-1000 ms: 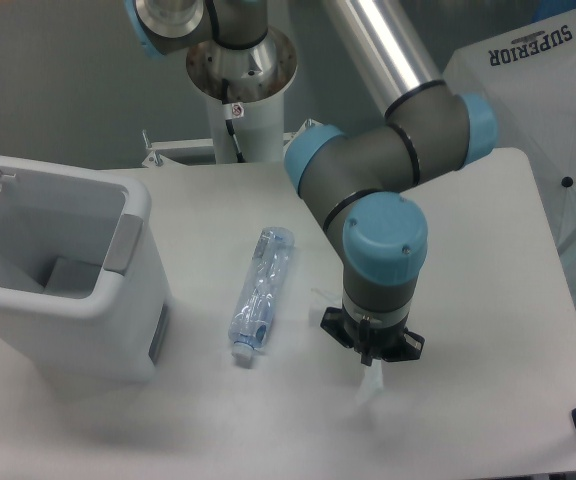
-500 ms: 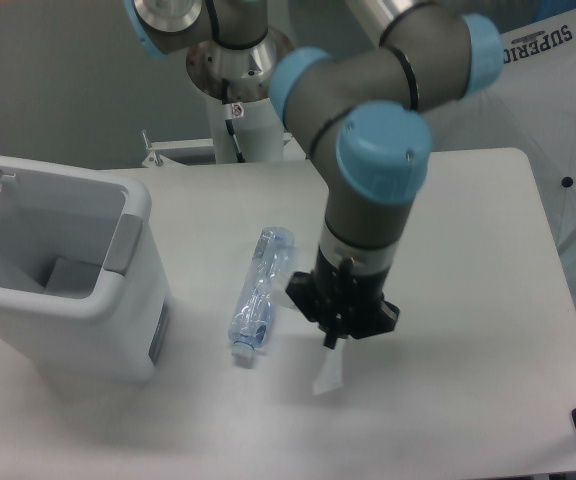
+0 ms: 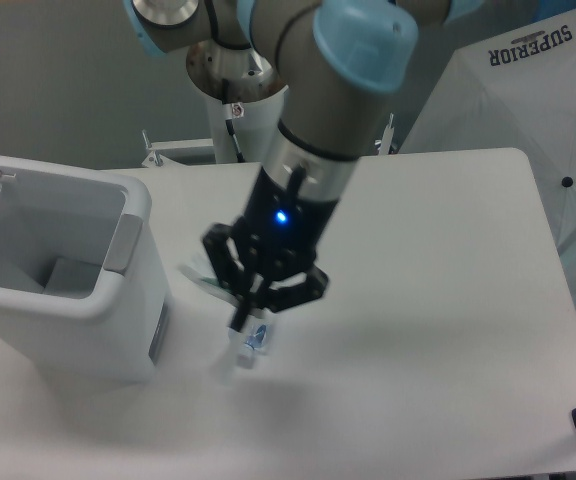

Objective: Place the trash in the trash can
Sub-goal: 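Carry the paper item over the white trash bin opening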

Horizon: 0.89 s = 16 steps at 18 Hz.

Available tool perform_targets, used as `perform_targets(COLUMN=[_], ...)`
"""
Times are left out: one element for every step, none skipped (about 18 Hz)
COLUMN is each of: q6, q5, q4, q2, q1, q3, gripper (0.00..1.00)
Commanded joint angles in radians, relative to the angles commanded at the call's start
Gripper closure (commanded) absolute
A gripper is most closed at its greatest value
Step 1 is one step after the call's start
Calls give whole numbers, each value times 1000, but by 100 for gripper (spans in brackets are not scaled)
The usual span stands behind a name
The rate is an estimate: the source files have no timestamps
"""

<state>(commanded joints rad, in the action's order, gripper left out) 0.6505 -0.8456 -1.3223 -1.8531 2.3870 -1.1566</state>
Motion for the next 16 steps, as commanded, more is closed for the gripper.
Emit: perform_targets(q6=[-11, -23, -34, -38, -38, -38, -38, -40, -40, -38, -40, -41, -41, -41, -41, -41], q5=[38, 81, 121, 144, 154, 154, 154, 154, 154, 154, 154, 154, 154, 154, 154, 154], q4=[2, 2, 3, 3, 3, 3, 5, 3, 3, 5, 3, 3, 3, 5, 5, 5], q2=[6, 17, 23, 34, 40, 41, 41, 41, 41, 41, 41, 41, 41, 41, 43, 43], q1=[-8, -9, -9, -11, -17, -31, -44, -57, -72, -84, -98, -112, -126, -140, -147, -152], q3=[0, 0, -3, -8, -9, -11, -11, -12, -20, -26, -29, -35, -43, -52, -63, -67], gripper=[100, 100, 100, 100, 100, 100, 100, 100, 100, 100, 100, 100, 100, 99, 99, 99])
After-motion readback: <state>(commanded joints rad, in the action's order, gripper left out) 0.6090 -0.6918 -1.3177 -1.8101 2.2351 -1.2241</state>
